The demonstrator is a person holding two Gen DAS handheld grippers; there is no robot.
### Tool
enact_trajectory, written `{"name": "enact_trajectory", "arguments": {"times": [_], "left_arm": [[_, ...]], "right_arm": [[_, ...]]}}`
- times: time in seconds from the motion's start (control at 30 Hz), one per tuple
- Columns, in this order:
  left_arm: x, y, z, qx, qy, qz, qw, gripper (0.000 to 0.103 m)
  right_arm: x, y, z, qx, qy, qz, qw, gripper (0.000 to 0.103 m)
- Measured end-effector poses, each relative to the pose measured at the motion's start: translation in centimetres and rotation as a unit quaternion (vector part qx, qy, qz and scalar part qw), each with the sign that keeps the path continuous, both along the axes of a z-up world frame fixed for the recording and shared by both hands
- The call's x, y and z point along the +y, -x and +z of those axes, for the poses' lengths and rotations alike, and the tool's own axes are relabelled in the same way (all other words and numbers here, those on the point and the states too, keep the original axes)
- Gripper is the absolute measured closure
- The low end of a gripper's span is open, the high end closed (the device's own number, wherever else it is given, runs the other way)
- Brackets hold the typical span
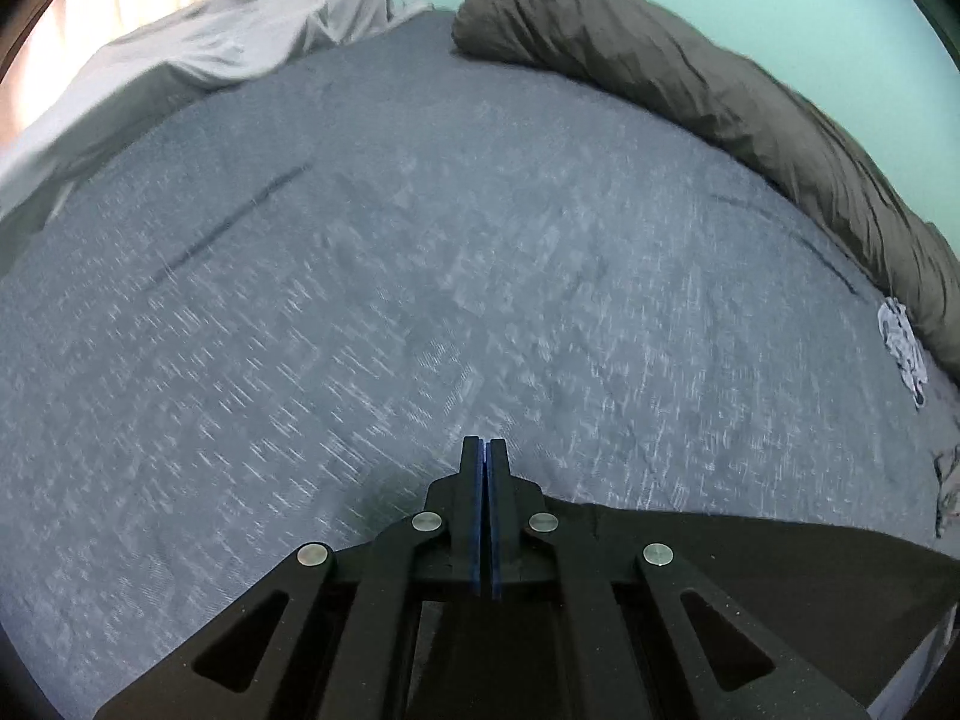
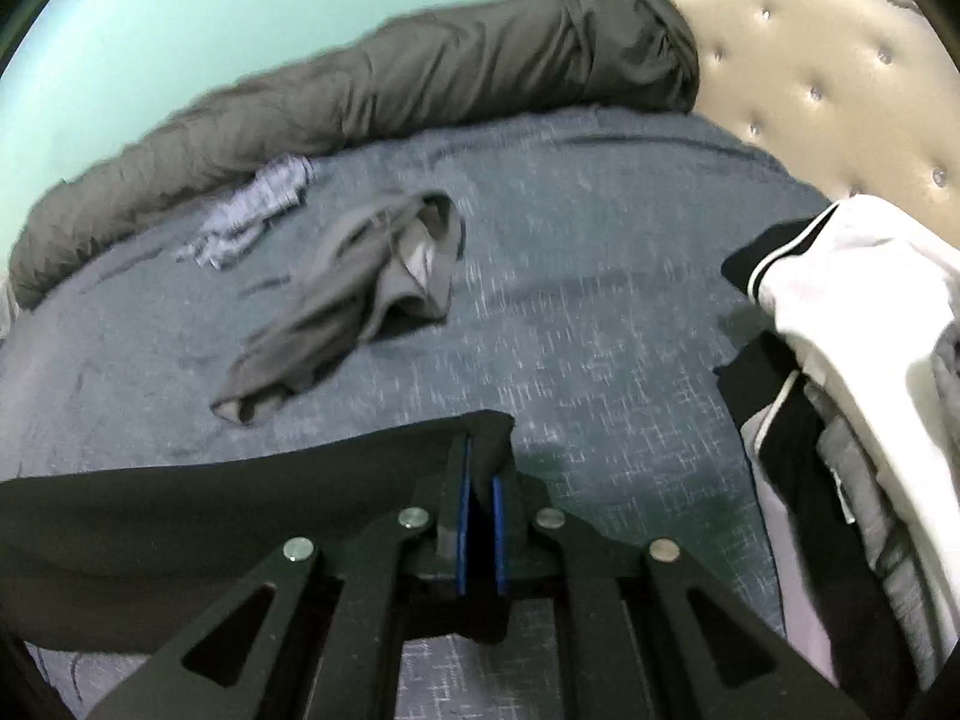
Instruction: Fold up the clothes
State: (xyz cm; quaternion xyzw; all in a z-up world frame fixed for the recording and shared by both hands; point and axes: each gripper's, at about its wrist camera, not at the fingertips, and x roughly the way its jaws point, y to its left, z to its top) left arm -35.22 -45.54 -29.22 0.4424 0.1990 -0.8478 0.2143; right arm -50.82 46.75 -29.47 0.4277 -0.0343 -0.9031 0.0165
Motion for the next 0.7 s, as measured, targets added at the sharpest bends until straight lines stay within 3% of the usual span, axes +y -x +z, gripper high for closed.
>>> {"name": "enact_trajectory", "arguments": {"times": [0.2,0.23,0.27,0.33,0.47,0.7], "left_arm": [[0.7,-0.4,0.3,0.002,0.002,-0.012,0.9999,0.100],[0.8,-0.6,0.6,0.002,0.004,-0.013,0.9999,0.099],[0.9,-0.9,0.9,0.004,0.005,-0.011,0.9999,0.098],[1.4,-1.6,1.4,0.003,0.004,-0.013,0.9999,0.093],[2.9,-2.9,1.7,-0.004,0.006,-0.035,0.9994,0.080],[3.6,-5.1,0.6,-0.030,-0.002,-0.054,0.9981,0.078]], "right_arm": [[0.5,0.0,-2.8,-0.059,-0.007,-0.017,0.998,0.083],[1.1,-0.5,-2.7,-0.051,0.002,-0.024,0.998,0.077],[1.7,-1.1,-2.5,-0.044,0.010,-0.034,0.998,0.064],[2.8,-2.2,-2.2,-0.036,0.027,-0.056,0.997,0.055],[3.1,-4.0,-2.3,-0.046,0.069,-0.053,0.995,0.055],[1.9,-5.3,-4.0,-0.086,0.114,-0.043,0.989,0.055]]}}
